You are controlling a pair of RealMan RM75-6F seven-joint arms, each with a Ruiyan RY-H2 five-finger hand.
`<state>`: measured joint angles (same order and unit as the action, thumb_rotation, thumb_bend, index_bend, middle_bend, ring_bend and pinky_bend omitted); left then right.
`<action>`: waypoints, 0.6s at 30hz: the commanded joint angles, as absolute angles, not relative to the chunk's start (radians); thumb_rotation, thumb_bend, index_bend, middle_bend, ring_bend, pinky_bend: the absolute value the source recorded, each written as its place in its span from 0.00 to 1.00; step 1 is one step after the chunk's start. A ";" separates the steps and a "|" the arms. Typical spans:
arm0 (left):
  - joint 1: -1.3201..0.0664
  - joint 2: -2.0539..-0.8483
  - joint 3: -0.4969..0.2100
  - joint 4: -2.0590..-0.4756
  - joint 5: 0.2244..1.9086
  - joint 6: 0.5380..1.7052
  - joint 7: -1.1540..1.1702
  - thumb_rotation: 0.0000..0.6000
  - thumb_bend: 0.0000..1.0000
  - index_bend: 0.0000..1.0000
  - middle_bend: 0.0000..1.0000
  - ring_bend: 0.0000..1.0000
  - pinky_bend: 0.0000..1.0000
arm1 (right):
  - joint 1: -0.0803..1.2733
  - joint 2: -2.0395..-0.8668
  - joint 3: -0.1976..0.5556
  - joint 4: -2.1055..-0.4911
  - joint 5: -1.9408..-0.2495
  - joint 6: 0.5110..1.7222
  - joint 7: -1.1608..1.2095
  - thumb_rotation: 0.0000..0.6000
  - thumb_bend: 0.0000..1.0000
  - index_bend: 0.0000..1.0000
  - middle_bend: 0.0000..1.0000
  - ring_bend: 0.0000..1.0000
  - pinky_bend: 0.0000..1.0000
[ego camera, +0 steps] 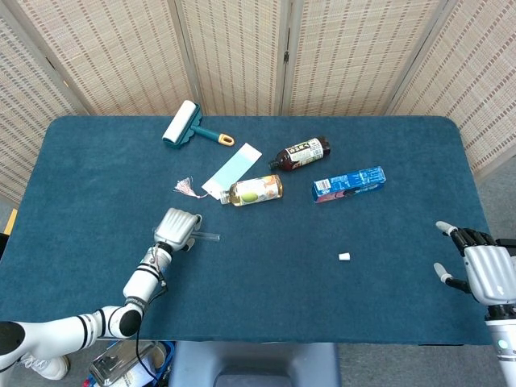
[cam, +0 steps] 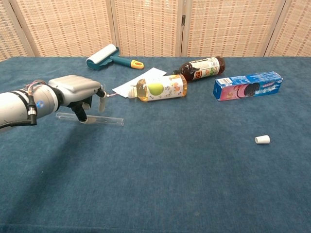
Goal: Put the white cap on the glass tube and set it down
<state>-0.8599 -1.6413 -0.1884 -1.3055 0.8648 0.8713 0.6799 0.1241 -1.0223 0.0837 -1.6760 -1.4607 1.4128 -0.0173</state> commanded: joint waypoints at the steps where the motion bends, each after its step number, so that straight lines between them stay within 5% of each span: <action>1: -0.867 -1.651 -0.181 -1.288 0.851 0.871 0.687 1.00 0.29 0.45 1.00 1.00 1.00 | 0.122 -1.022 0.083 -1.676 -1.460 1.416 -0.016 1.00 0.26 0.19 0.31 0.26 0.26; 18: -0.890 -1.676 -0.163 -1.231 0.794 0.853 0.676 1.00 0.29 0.47 1.00 1.00 1.00 | 0.121 -1.027 0.082 -1.672 -1.454 1.413 -0.014 1.00 0.26 0.19 0.31 0.26 0.26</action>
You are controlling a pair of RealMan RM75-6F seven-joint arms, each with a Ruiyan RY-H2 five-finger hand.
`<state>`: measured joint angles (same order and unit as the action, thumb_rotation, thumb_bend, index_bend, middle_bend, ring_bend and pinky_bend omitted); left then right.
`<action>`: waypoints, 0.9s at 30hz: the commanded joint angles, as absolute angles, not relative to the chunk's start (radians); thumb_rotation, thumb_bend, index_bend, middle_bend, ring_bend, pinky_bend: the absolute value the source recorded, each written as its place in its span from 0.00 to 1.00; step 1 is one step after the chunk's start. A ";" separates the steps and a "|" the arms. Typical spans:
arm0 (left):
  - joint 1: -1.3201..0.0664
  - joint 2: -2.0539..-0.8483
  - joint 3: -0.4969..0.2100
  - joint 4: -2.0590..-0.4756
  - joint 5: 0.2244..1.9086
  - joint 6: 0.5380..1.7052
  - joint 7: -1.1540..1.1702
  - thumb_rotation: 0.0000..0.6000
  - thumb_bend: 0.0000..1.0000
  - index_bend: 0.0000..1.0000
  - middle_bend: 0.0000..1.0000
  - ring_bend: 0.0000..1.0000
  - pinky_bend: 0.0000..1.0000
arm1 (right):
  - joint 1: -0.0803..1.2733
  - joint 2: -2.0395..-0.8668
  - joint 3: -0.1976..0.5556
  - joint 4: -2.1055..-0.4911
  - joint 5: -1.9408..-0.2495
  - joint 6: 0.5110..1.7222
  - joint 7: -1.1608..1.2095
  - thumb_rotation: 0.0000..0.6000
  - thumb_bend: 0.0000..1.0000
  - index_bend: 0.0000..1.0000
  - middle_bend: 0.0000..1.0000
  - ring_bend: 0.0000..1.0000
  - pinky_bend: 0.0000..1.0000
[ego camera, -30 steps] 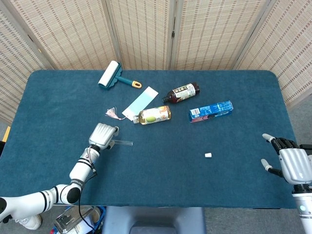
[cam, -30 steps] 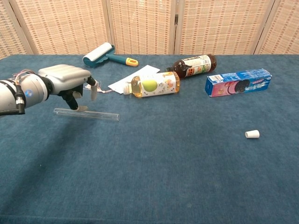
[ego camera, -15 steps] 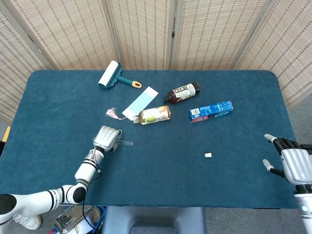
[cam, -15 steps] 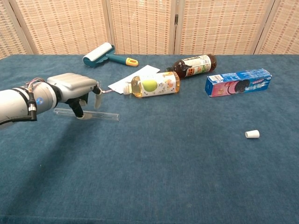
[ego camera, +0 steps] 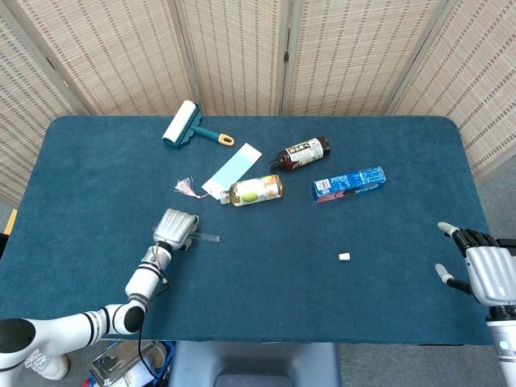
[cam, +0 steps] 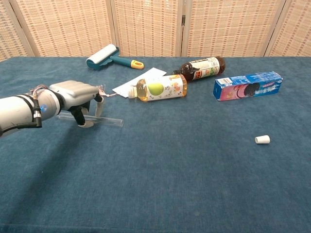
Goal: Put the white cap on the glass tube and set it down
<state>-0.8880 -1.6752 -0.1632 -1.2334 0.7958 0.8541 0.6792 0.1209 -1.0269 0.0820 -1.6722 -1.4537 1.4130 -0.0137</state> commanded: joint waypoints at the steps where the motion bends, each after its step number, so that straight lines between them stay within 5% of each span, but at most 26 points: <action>1: -0.891 -1.675 -0.163 -1.230 0.794 0.852 0.674 1.00 0.30 0.47 1.00 1.00 1.00 | 0.121 -1.027 0.082 -1.672 -1.454 1.413 -0.014 1.00 0.26 0.19 0.31 0.26 0.26; 27: -0.858 -1.599 -0.177 -1.306 0.871 0.852 0.480 1.00 0.38 0.63 1.00 1.00 1.00 | 0.124 -1.027 0.083 -1.676 -1.456 1.414 -0.018 1.00 0.26 0.19 0.32 0.26 0.26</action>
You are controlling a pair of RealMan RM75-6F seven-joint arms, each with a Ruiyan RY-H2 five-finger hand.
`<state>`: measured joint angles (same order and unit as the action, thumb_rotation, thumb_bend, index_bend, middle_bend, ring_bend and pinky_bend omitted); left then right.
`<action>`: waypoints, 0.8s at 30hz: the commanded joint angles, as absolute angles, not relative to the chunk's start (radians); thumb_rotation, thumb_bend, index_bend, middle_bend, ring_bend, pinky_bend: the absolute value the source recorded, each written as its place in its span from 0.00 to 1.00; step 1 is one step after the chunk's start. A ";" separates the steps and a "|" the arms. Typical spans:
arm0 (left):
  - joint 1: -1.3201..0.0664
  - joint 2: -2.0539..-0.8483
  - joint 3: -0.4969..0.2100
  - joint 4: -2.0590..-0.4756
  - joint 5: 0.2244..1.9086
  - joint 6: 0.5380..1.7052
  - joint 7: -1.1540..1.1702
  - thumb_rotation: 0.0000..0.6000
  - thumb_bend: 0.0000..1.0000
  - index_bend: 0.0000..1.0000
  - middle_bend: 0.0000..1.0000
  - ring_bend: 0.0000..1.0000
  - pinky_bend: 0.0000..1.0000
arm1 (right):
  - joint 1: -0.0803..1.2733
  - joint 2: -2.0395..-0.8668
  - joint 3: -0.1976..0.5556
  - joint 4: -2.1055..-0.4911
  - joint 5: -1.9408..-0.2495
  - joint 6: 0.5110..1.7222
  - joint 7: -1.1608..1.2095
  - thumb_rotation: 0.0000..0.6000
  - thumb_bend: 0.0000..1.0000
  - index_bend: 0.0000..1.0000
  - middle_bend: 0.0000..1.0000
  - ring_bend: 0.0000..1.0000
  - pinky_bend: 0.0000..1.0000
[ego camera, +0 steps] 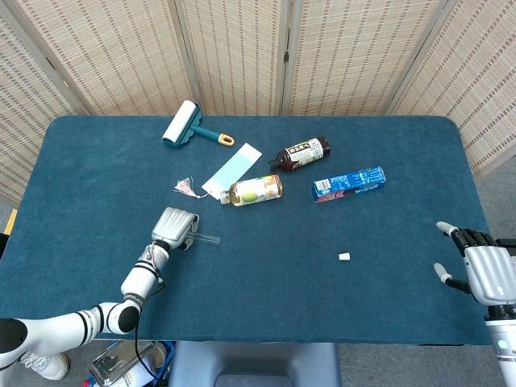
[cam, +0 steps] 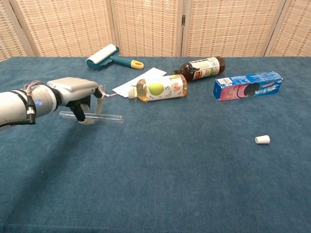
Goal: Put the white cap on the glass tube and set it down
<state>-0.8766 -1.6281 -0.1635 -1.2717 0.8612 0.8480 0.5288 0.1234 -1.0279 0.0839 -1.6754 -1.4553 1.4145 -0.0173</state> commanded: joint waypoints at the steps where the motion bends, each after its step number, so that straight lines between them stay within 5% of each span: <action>1: -0.852 -1.589 -0.182 -1.319 0.874 0.855 0.461 1.00 0.38 0.63 1.00 1.00 1.00 | 0.124 -1.027 0.083 -1.677 -1.457 1.414 -0.020 1.00 0.26 0.19 0.32 0.26 0.26; 9: -0.779 -1.444 -0.221 -1.479 0.913 0.886 0.295 1.00 0.40 0.63 1.00 1.00 1.00 | 0.145 -1.014 0.083 -1.693 -1.473 1.390 -0.047 1.00 0.31 0.19 0.34 0.30 0.30; 13: -0.746 -1.377 -0.215 -1.550 0.935 0.914 0.267 1.00 0.40 0.63 1.00 1.00 1.00 | 0.169 -1.014 0.087 -1.700 -1.486 1.368 -0.073 1.00 0.38 0.19 0.38 0.40 0.41; 24: -0.682 -1.280 -0.172 -1.691 1.017 0.988 0.250 1.00 0.40 0.63 1.00 1.00 1.00 | 0.292 -1.046 0.116 -1.709 -1.432 1.197 -0.164 1.00 0.22 0.19 0.47 0.52 0.54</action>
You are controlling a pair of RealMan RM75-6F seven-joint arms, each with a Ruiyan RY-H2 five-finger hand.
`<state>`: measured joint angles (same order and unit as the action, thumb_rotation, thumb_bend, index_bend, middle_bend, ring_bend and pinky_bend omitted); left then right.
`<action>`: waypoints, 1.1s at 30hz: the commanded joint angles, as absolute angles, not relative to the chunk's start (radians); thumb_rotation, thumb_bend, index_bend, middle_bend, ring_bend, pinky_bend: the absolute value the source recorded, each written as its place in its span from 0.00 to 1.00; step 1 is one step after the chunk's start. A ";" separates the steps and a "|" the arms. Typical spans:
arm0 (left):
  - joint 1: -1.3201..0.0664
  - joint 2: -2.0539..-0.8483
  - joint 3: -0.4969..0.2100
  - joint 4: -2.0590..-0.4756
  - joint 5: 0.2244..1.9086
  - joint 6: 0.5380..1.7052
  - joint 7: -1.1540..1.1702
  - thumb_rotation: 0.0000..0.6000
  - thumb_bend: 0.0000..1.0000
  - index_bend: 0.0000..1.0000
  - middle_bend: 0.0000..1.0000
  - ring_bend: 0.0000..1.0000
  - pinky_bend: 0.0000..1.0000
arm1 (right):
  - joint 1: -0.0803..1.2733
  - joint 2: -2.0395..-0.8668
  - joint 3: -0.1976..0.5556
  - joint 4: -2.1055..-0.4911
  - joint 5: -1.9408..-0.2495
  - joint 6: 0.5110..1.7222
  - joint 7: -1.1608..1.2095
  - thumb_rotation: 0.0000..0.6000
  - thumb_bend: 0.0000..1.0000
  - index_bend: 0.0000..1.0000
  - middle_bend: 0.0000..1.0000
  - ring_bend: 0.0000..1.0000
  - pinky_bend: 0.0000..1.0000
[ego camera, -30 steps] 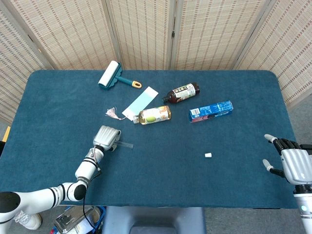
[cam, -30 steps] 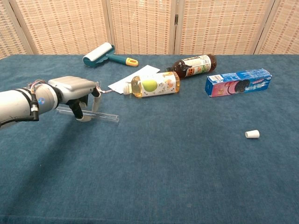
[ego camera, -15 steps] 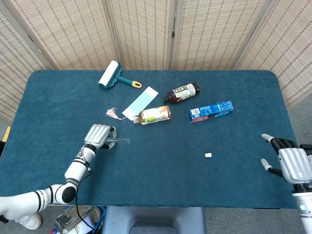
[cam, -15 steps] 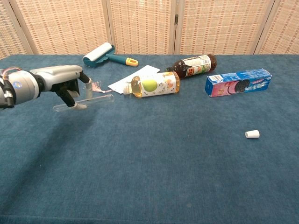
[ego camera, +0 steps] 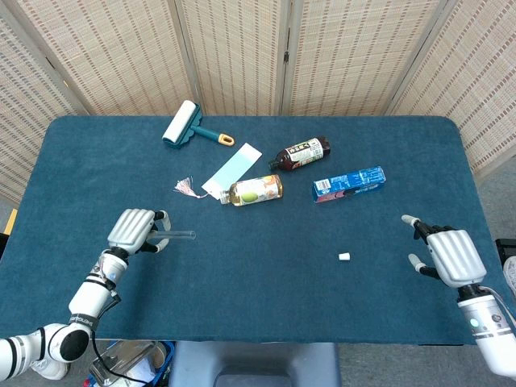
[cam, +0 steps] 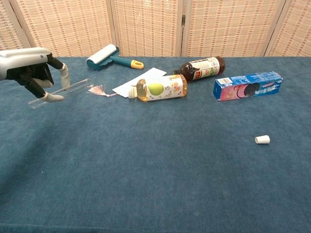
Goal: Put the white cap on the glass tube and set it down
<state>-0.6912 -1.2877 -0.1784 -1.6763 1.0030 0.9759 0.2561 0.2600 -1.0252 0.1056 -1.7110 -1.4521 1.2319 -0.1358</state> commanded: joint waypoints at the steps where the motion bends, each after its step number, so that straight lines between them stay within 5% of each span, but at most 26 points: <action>1: -0.679 -1.276 -0.171 -1.696 1.021 0.991 0.249 1.00 0.40 0.63 1.00 1.00 1.00 | 0.300 -1.055 0.117 -1.704 -1.428 1.188 -0.170 1.00 0.21 0.19 0.47 0.52 0.53; 6: -0.671 -1.261 -0.162 -1.718 1.040 1.001 0.249 1.00 0.40 0.63 1.00 1.00 1.00 | 0.338 -1.098 0.116 -1.682 -1.391 1.128 -0.209 1.00 0.21 0.19 0.57 0.64 0.71; 10: -0.666 -1.259 -0.155 -1.725 1.052 1.005 0.248 1.00 0.40 0.63 1.00 1.00 1.00 | 0.365 -1.117 0.104 -1.675 -1.355 1.073 -0.266 1.00 0.20 0.23 0.63 0.69 0.74; 12: -0.666 -1.258 -0.149 -1.728 1.055 1.001 0.253 1.00 0.40 0.63 1.00 1.00 1.00 | 0.381 -1.124 0.098 -1.669 -1.334 1.040 -0.289 1.00 0.22 0.27 0.75 0.81 0.83; 14: -0.666 -1.259 -0.145 -1.731 1.057 1.000 0.256 1.00 0.40 0.63 1.00 1.00 1.00 | 0.394 -1.127 0.091 -1.662 -1.309 1.002 -0.293 1.00 0.31 0.32 0.90 0.95 0.95; 17: -0.666 -1.264 -0.140 -1.731 1.061 0.998 0.262 1.00 0.40 0.63 1.00 1.00 1.00 | 0.419 -1.134 0.079 -1.654 -1.261 0.929 -0.295 1.00 0.52 0.36 0.99 1.00 1.00; 23: -0.667 -1.274 -0.136 -1.731 1.063 1.001 0.271 1.00 0.40 0.63 1.00 1.00 1.00 | 0.465 -1.169 0.051 -1.623 -1.210 0.828 -0.310 1.00 0.84 0.36 1.00 1.00 1.00; 33: -0.665 -1.289 -0.128 -1.726 1.059 1.001 0.280 1.00 0.40 0.63 1.00 1.00 1.00 | 0.518 -1.246 0.040 -1.552 -1.161 0.766 -0.314 1.00 0.91 0.36 1.00 1.00 1.00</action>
<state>-0.6655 -1.2890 -0.1279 -1.7265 1.0596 1.0008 0.2801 0.5128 -1.2396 0.0406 -1.5594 -1.1648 0.7696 -0.3164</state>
